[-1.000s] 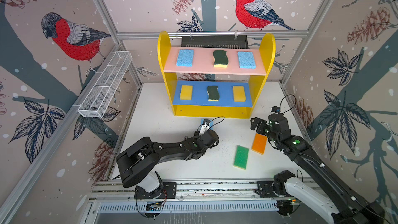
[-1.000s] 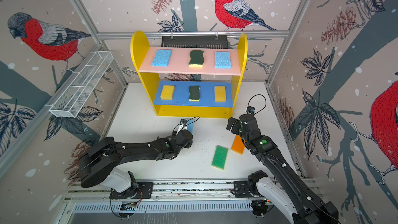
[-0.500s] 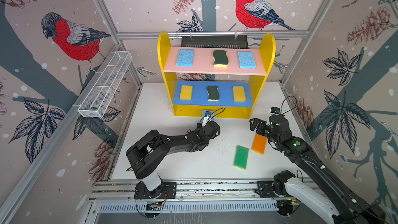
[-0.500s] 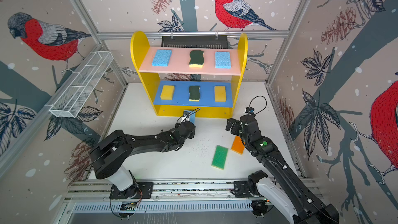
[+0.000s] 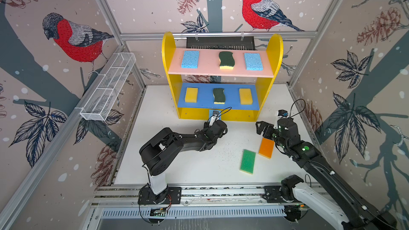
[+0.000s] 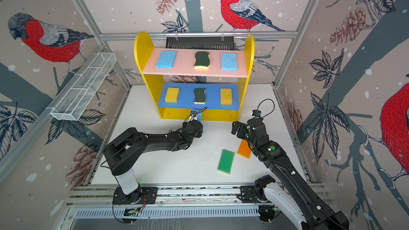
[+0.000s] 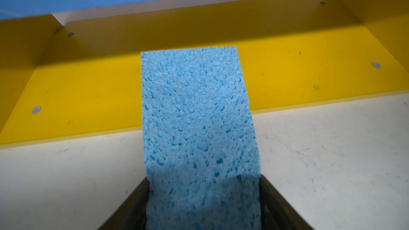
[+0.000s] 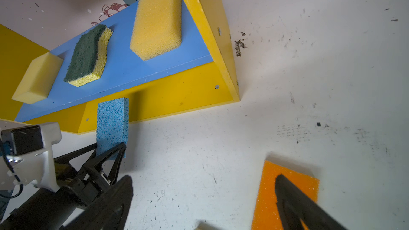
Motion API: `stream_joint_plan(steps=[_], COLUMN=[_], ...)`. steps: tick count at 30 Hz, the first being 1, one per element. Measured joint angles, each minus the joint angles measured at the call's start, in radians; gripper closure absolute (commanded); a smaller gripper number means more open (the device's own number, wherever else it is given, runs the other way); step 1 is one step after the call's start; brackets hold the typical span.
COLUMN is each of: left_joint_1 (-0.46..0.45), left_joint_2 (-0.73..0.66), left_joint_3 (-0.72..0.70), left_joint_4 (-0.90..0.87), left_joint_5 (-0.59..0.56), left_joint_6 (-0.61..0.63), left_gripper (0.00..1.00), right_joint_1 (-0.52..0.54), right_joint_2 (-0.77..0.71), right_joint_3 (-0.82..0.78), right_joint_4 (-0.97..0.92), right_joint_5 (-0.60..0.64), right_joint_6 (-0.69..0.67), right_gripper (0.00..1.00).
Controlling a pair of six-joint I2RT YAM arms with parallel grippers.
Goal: Arrange cleaning sponges on a shelf
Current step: Place the cleaning sponge on the shelf.
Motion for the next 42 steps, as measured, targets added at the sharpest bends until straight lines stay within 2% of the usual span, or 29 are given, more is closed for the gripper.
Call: stream_joint_plan(steps=[14, 42], left_joint_1=[0.045, 0.070], left_joint_2=[0.127, 0.248], left_joint_3=[0.112, 0.217], left_joint_4=[0.055, 0.153], left_joint_5=[-0.001, -0.029], left_joint_6=[0.036, 0.060], left_gripper=[0.29, 0.29], right_joint_1=[0.000, 0.000], right_joint_2=[-0.023, -0.019], right_joint_3=[0.004, -0.015], right_joint_4=[0.000, 0.007], right_joint_5=[-0.021, -0.073], right_joint_6=[-0.005, -0.006], right_gripper=[0.00, 0.00])
